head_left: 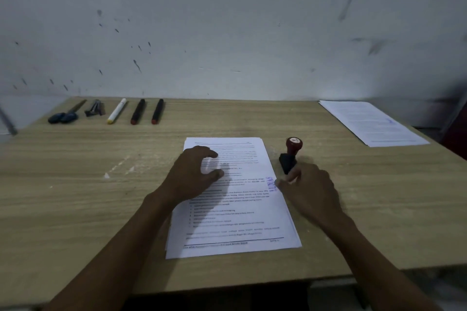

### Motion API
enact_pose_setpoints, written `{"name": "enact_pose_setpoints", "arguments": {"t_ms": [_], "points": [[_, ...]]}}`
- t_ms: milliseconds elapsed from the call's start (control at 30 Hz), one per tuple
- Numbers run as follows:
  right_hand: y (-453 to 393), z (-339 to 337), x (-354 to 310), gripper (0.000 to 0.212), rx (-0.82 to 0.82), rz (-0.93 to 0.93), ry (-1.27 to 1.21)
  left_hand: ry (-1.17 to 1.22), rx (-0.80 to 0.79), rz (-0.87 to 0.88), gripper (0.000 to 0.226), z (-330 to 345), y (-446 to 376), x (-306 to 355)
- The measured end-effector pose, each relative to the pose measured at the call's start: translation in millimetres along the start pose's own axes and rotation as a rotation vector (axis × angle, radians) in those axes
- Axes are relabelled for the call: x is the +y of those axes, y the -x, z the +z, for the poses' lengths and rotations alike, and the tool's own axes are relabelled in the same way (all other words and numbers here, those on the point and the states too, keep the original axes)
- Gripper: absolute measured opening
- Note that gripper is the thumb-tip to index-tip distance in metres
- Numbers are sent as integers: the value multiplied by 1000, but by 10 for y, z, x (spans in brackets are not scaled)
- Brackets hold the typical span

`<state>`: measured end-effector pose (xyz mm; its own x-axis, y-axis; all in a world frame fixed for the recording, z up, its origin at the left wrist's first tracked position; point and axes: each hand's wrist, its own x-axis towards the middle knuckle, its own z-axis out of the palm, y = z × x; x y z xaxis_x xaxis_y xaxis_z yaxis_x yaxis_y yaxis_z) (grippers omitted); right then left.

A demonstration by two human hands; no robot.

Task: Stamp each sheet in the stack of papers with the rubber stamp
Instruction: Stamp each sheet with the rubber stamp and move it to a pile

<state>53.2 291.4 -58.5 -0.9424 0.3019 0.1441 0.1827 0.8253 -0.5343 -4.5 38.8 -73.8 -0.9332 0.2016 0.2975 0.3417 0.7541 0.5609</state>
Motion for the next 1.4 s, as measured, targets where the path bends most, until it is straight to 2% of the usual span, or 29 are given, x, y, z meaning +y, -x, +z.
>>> {"name": "enact_pose_setpoints", "arguments": {"t_ms": [100, 233, 433, 533, 633, 800, 933, 1000, 1033, 1167, 1233, 1400], "points": [[181, 68, -30, 43, -48, -53, 85, -142, 51, -160, 84, -14, 85, -77], [335, 145, -76, 51, -43, -62, 108, -315, 10, -378, 74, -11, 232, -26], [373, 210, -97, 58, -30, -22, 25, -130, 113, -490, 72, -4, 241, 47], [389, 218, -98, 61, -30, -24, 19, 9, 233, -559, 54, -15, 190, 87], [390, 214, -103, 63, -49, -25, 30, 105, 358, -531, 18, -29, 155, 96], [366, 163, -84, 75, -48, 13, -86, 364, 480, -381, 9, -111, 143, 98], [382, 78, -125, 90, -74, 73, -215, 597, 503, -295, 12, -337, 134, 48], [402, 32, -139, 85, -96, 72, -309, 712, 522, -271, 10, -483, 145, 43], [409, 6, -146, 76, -115, 61, -379, 766, 536, -261, 8, -551, 151, 51], [431, -112, -178, 19, -217, -27, -682, 1002, 560, -263, 6, -734, 105, 56], [449, -199, -213, 4, -226, -60, -775, 1062, 567, -260, 10, -783, 59, 97], [365, -437, -222, 7, -76, -103, -878, 1018, 586, -235, 5, -788, -132, 333]]}}
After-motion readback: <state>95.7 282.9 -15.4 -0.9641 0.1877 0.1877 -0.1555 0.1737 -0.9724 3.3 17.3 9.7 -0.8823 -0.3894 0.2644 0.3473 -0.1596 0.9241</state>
